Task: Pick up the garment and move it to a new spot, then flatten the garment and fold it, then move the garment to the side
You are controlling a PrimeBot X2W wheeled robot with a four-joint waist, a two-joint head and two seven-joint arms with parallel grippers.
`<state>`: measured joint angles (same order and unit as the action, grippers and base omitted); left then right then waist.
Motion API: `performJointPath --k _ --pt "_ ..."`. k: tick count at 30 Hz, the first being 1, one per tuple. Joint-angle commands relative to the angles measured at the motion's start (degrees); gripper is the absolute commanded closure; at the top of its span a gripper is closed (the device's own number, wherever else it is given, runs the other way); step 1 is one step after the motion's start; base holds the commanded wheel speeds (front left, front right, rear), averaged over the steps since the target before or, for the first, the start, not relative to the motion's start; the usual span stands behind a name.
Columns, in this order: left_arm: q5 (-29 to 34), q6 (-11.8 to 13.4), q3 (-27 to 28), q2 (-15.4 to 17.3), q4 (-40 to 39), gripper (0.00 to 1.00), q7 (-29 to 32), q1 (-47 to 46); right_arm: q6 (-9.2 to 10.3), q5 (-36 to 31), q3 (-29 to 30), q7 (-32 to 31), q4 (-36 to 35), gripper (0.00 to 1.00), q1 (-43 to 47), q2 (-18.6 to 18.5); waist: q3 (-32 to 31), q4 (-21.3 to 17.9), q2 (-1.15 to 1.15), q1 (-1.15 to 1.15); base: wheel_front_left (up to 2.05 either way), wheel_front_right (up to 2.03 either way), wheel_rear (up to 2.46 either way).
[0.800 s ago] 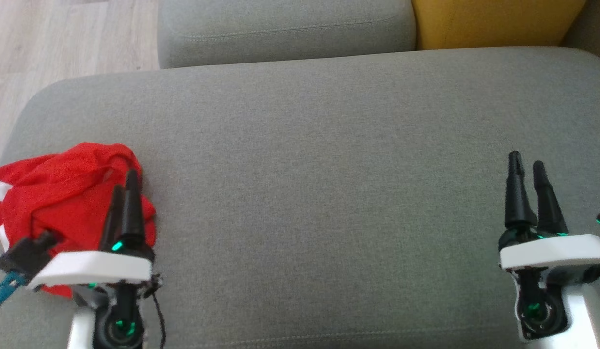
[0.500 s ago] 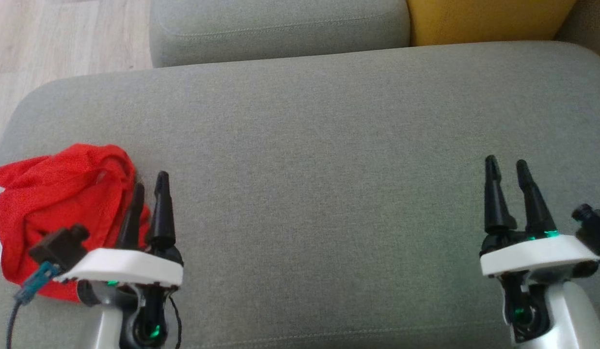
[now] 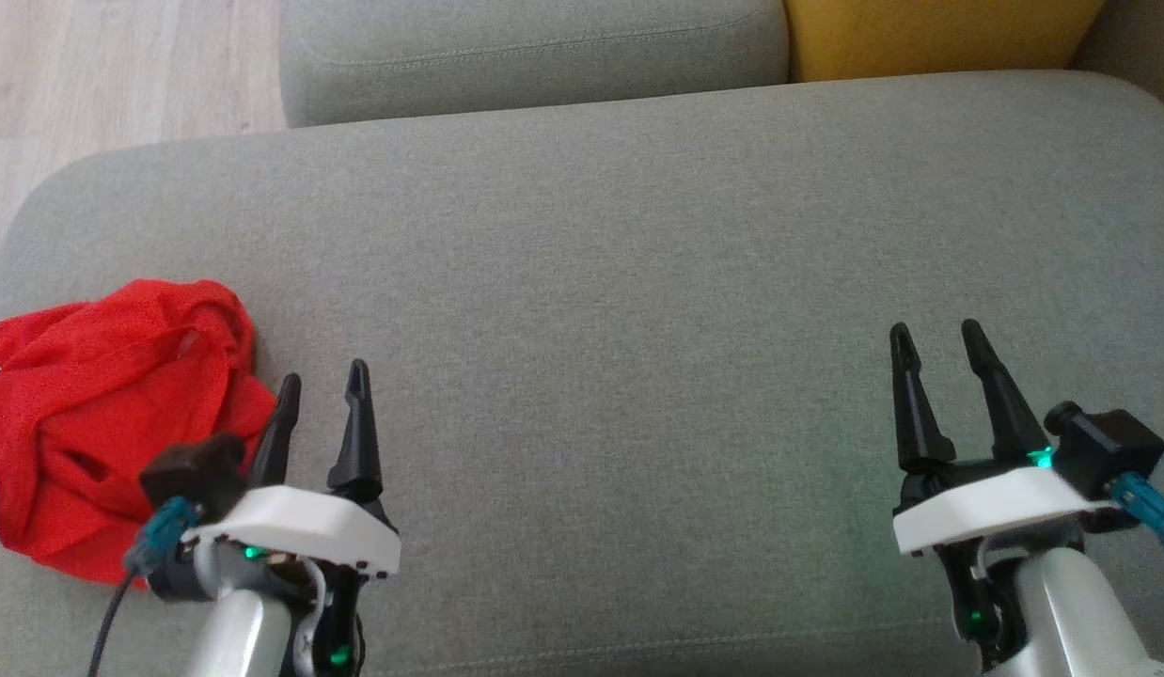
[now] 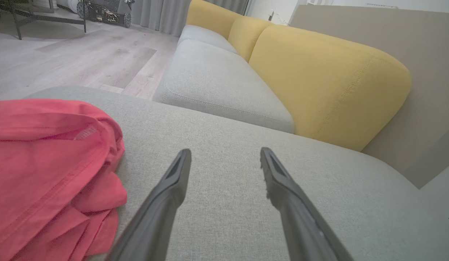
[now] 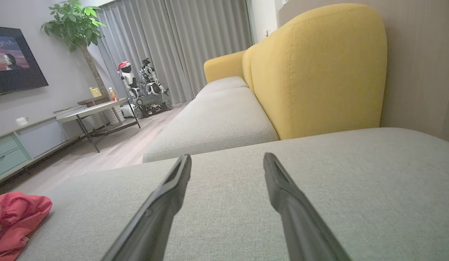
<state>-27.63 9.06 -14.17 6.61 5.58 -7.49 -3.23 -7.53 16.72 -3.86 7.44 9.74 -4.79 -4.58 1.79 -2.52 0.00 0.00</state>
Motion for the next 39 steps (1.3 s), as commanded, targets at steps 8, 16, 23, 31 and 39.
performJointPath --k 8,16,23,31,39 --pt "6.6 3.8 -3.4 3.1 -1.4 0.00 -2.2 -4.4 0.03 -8.7 -1.5 2.2 -1.9 0.00 -3.6 0.0 -0.2 0.1 0.00 0.00 0.00 0.00 0.00" --pt "8.7 6.2 -4.6 3.0 -1.8 0.00 -3.5 -4.4 0.03 -12.7 -1.4 3.6 -0.5 0.00 -3.8 0.9 -0.3 0.2 0.00 0.00 0.00 0.00 0.00" --pt "11.4 5.7 -2.6 1.2 -2.1 0.00 -4.9 -3.1 0.04 -10.1 -1.7 4.9 1.8 0.00 -3.9 1.5 -0.4 0.3 0.00 0.00 0.00 0.00 0.00" --pt "13.9 3.4 1.6 -1.7 -0.7 0.00 -6.1 -1.7 0.04 -6.9 -2.8 6.1 3.1 0.00 -4.5 1.7 -0.5 0.2 0.00 0.00 0.00 0.00 0.00" --pt "20.1 1.1 3.5 -3.2 0.8 0.00 -7.4 -1.4 0.04 -10.2 -4.1 7.4 3.5 0.00 -5.1 1.7 -0.5 0.0 0.00 0.00 0.00 0.00 0.00"
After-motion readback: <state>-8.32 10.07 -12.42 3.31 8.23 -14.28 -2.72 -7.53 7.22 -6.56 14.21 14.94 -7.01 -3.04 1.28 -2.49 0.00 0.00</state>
